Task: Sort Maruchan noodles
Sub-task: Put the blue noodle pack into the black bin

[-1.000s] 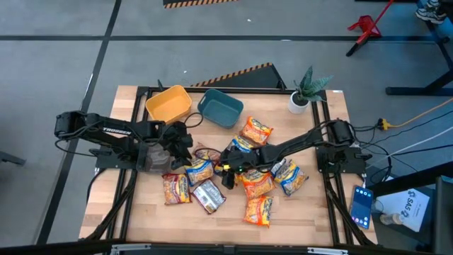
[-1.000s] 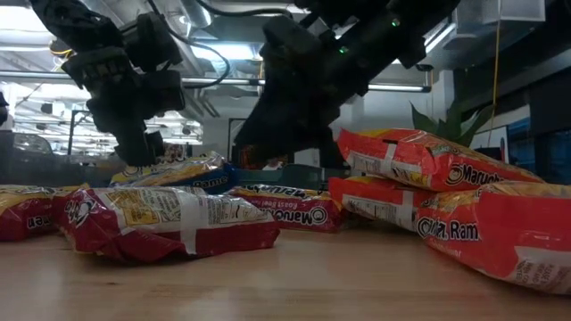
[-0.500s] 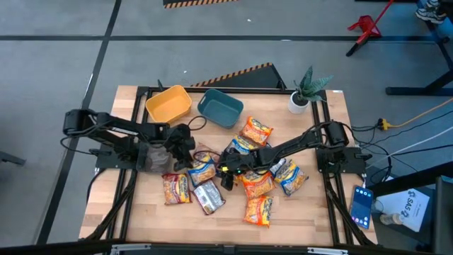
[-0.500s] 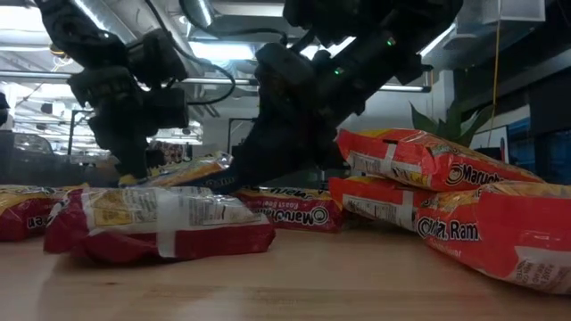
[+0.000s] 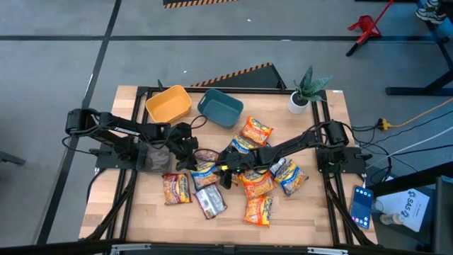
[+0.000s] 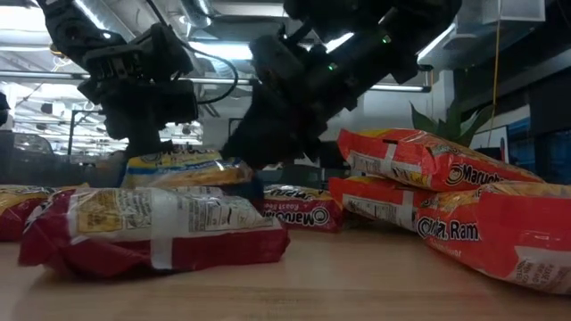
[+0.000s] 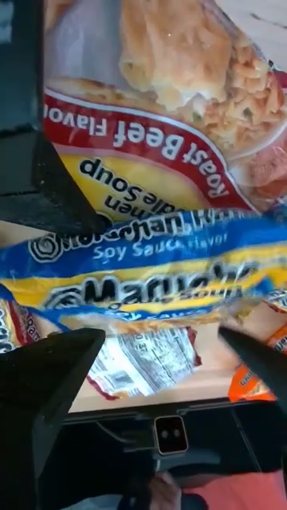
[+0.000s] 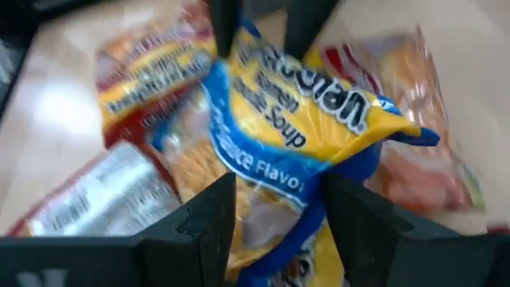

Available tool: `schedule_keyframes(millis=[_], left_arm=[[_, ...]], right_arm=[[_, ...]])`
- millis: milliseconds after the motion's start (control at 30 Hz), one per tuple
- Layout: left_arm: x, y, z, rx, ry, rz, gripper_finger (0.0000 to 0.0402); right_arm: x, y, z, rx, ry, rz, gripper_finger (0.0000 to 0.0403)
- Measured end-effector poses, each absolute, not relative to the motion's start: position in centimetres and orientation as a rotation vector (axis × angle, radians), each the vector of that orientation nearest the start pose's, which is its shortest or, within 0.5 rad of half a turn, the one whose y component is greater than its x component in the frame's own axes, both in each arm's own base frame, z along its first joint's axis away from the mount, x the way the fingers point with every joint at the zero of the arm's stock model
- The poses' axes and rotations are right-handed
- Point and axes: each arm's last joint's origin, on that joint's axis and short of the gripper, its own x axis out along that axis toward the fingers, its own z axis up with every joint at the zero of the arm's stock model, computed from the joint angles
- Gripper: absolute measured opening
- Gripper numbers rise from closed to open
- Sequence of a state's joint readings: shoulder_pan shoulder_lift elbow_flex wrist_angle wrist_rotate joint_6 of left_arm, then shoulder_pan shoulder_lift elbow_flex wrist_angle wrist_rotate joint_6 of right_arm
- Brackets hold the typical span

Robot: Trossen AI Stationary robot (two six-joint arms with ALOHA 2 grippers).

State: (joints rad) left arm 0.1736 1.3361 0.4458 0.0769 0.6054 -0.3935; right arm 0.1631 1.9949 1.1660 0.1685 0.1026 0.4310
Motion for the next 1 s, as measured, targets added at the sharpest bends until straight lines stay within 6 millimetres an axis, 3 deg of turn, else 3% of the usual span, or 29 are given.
schedule_keyframes(millis=[233,433,667,800,1000], left_arm=[[22.5,1.7,14.1,-0.658,0.823,-0.284,0.0199],[22.9,0.8,14.1,-0.641,0.811,-0.317,0.0199],[22.8,0.4,14.1,-0.656,0.834,-0.320,0.0199],[22.7,0.4,14.0,-0.683,0.846,-0.313,0.0199],[23.0,0.4,13.4,-0.678,0.853,-0.316,0.0199]], right_arm=[[40.7,7.7,13.8,0.355,0.707,-0.044,0.0182],[41.9,7.9,12.1,0.404,0.704,0.004,0.0182],[43.6,8.0,13.7,0.342,0.699,0.026,0.0181],[44.6,7.1,15.1,0.311,0.659,0.000,0.0181],[44.9,6.4,15.4,0.312,0.630,-0.024,0.0181]])
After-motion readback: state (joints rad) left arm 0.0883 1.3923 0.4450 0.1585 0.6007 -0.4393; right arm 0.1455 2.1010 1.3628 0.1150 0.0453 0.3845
